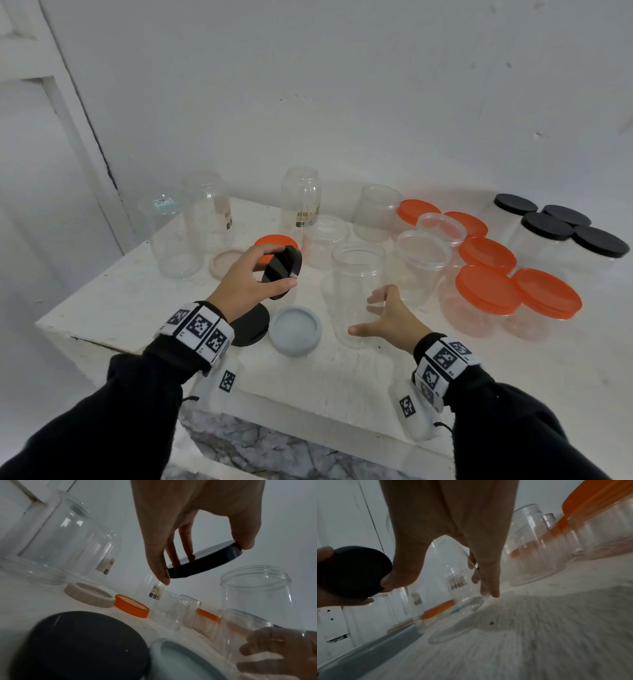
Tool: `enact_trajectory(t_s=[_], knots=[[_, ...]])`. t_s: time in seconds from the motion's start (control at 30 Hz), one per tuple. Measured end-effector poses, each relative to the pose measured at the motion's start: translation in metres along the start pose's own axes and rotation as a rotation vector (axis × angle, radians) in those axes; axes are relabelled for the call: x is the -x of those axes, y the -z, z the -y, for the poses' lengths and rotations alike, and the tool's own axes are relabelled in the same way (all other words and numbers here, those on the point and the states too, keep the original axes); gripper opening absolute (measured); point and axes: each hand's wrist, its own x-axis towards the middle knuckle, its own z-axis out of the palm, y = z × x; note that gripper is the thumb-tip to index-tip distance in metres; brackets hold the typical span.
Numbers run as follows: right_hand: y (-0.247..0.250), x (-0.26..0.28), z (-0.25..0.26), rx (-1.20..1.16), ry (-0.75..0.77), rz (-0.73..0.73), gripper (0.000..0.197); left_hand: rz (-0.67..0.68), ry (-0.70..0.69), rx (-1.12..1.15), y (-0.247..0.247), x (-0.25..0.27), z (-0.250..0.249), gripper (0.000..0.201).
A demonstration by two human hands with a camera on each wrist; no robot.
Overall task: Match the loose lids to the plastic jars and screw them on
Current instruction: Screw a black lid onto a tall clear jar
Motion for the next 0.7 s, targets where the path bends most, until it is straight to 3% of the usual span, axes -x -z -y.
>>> enact_trajectory(t_s=[0.2,0.4,0.7], knots=[[0.007,0.008,-0.008,-0.043,0.031,0.005,0.087,0.049,-0.043,0.109,-0.022,-0.01,-0.015,0.074],[0.009,0.012,-0.01,-0.044,0.059,-0.118,0.067,0.087,-0.106,0.153,-0.051,-0.026,-0.038,0.062],[0.011,0.013,-0.018,-0.018,0.098,-0.138,0.079,0.227,-0.182,0.084,-0.083,-0.039,-0.064,0.056]])
